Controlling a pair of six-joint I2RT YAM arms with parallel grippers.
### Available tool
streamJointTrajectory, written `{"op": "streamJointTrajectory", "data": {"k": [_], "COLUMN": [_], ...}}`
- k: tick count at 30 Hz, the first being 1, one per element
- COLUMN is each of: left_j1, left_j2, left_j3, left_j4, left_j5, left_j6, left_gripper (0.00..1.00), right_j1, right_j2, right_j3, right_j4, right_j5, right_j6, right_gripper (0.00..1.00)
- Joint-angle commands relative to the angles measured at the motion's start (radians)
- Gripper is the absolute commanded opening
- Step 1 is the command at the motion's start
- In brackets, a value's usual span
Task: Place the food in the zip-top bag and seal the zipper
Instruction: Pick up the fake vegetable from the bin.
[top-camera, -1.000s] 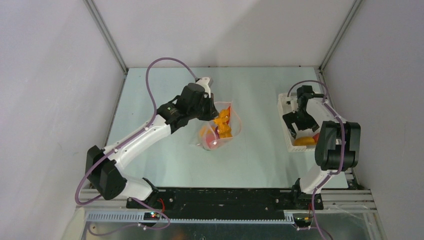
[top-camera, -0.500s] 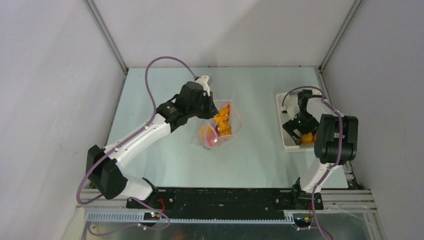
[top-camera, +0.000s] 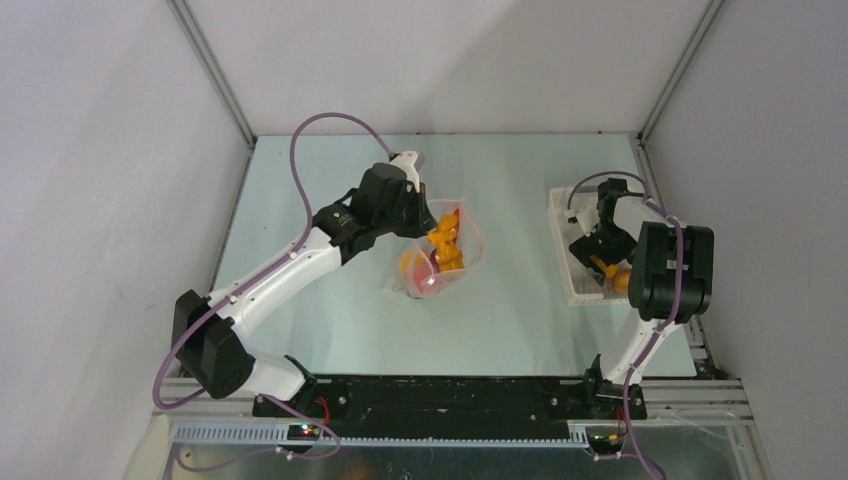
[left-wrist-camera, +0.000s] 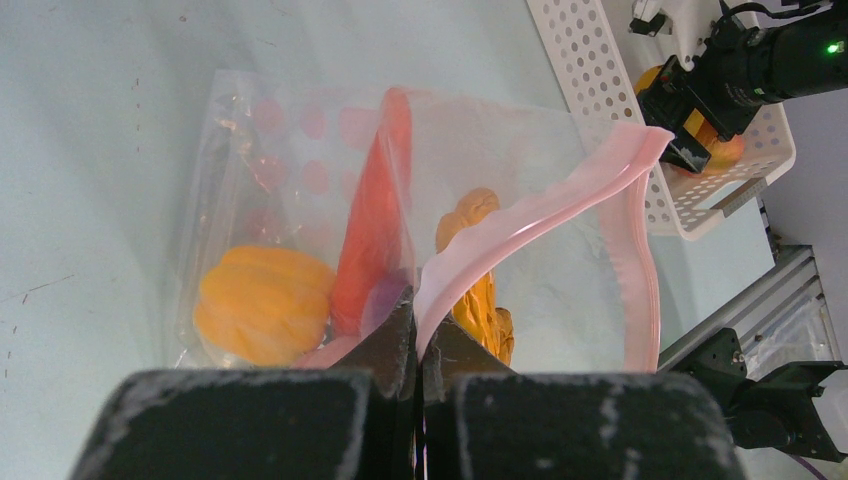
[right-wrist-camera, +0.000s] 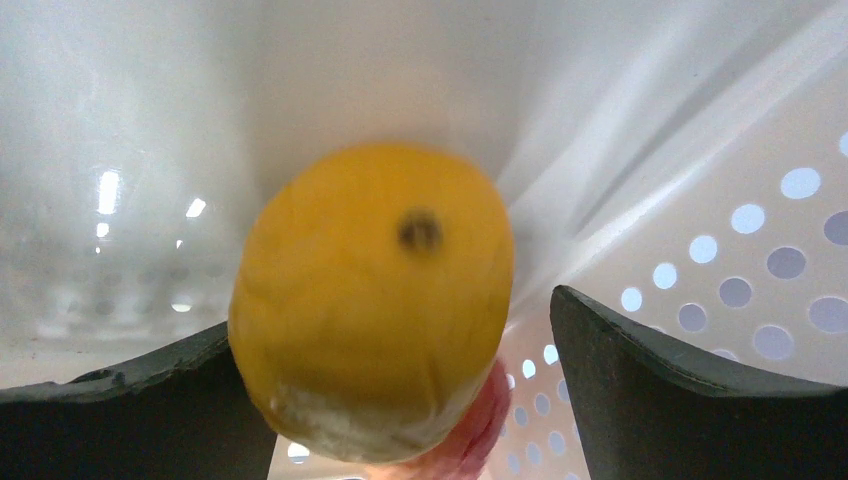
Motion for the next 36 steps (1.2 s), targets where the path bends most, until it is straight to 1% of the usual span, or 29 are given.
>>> {"op": "streamJointTrajectory", "data": {"k": [1,9,13,16,19,21,22,23,24,25,28,29,30,32,36], "left_j1": [0.007,0.007,0.007,0.007,0.007,0.007,0.007,0.007,0.007,0.007,0.007,0.007,0.007,0.007,0.007], "left_j2": [-0.016,-0.016,-0.015,-0.013,-0.012,-0.011,-0.012,-0.012,-0.011,-0.011,-0.01,-0.011,-0.012,-0.014,-0.015], "left_j3": [0.013,0.015,0.016,0.015,0.014,0.016,0.016,0.016,0.015,0.016,0.016,0.017,0.017,0.018,0.02], "left_j4": [0.045,0.045,0.044,0.044,0.043,0.043,0.043,0.043,0.045,0.047,0.047,0.045,0.044,0.043,0.041], "left_j5": [0.004,0.007,0.006,0.005,0.004,0.002,0.003,0.003,0.003,0.005,0.008,0.008,0.006,0.002,-0.006], "left_j6": [0.022,0.02,0.019,0.019,0.019,0.019,0.018,0.016,0.015,0.014,0.008,0.008,0.008,0.005,0.0], "left_gripper": [0.0,0.0,0.0,0.0,0.0,0.0,0.0,0.0,0.0,0.0,0.0,0.0,0.0,0.0,0.0], "right_j1": [0.01,0.034,0.034,0.033,0.031,0.031,0.03,0.029,0.029,0.03,0.029,0.03,0.03,0.03,0.027], "right_j2": [-0.01,-0.039,-0.038,-0.03,-0.026,-0.027,-0.031,-0.039,-0.044,-0.056,-0.082,-0.098,-0.107,-0.132,-0.196], "right_j3": [0.0,-0.018,-0.02,-0.021,-0.021,-0.021,-0.019,-0.019,-0.019,-0.018,-0.018,-0.019,-0.018,-0.018,-0.017], "right_j4": [0.096,0.216,0.254,0.247,0.226,0.214,0.209,0.203,0.201,0.199,0.195,0.194,0.192,0.189,0.18], "right_j5": [-0.052,-0.024,-0.047,-0.091,-0.108,-0.104,-0.104,-0.104,-0.102,-0.102,-0.106,-0.107,-0.104,-0.085,-0.052], "right_j6": [-0.003,-0.023,-0.027,-0.022,-0.013,-0.008,-0.005,0.002,0.007,0.019,0.054,0.061,0.074,0.098,0.148], "right_gripper": [0.96,0.96,0.95,0.93,0.88,0.82,0.76,0.72,0.66,0.63,0.5,0.48,0.41,0.32,0.23]}}
